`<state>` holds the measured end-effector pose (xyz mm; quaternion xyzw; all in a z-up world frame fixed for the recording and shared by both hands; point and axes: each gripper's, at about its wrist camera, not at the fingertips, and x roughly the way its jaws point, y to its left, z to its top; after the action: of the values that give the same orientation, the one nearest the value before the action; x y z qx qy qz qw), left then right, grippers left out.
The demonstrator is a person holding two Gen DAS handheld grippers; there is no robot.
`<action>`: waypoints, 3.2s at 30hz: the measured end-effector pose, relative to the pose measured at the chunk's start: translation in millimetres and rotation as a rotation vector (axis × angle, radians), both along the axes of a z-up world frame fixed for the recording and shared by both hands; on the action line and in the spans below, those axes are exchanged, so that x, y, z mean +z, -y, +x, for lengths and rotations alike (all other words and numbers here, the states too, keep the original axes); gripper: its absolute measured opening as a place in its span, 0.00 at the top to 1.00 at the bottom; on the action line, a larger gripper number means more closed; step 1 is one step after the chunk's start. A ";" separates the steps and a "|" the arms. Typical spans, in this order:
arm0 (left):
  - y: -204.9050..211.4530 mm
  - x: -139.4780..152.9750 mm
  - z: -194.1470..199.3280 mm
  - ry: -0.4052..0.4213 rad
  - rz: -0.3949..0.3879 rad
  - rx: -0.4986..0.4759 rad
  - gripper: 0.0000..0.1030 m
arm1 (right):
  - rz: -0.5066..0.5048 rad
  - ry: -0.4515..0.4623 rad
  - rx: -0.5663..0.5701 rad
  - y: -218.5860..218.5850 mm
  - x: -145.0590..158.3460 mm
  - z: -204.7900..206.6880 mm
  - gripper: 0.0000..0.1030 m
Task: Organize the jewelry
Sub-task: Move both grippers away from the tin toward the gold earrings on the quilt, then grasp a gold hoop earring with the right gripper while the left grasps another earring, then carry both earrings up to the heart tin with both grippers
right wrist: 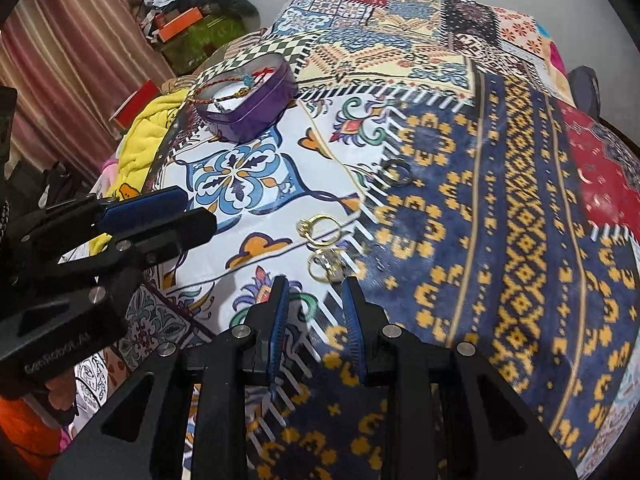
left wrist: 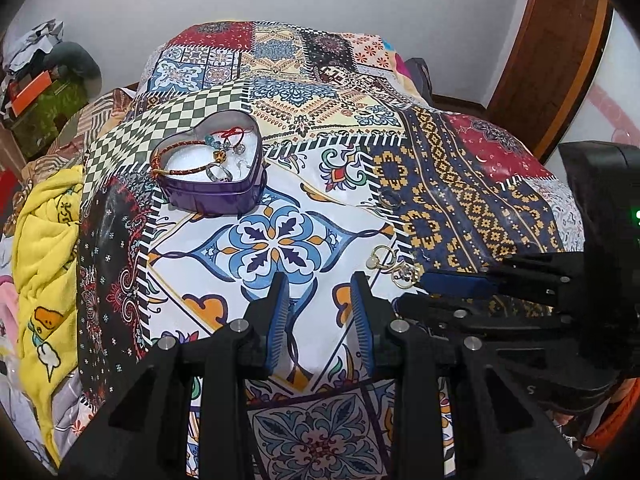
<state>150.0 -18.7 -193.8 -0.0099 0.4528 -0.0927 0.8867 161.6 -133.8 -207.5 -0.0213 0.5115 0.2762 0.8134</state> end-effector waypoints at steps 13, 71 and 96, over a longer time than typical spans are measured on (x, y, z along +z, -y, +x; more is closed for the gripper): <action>-11.2 -8.1 1.8 -0.024 -0.031 0.030 0.70 | -0.048 0.070 -0.011 -6.6 -1.6 1.4 0.92; 32.9 -29.1 50.2 -0.009 -0.054 -0.079 0.76 | -0.043 0.116 -0.084 44.5 29.9 34.8 0.77; -27.1 -11.5 37.9 0.062 -0.095 0.062 0.76 | -0.059 0.051 -0.025 -2.3 7.9 72.0 0.81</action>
<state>187.9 8.5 -205.4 -0.0633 0.4196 -0.0869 0.9013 233.5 -131.5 -199.6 -0.0458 0.4989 0.2501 0.8285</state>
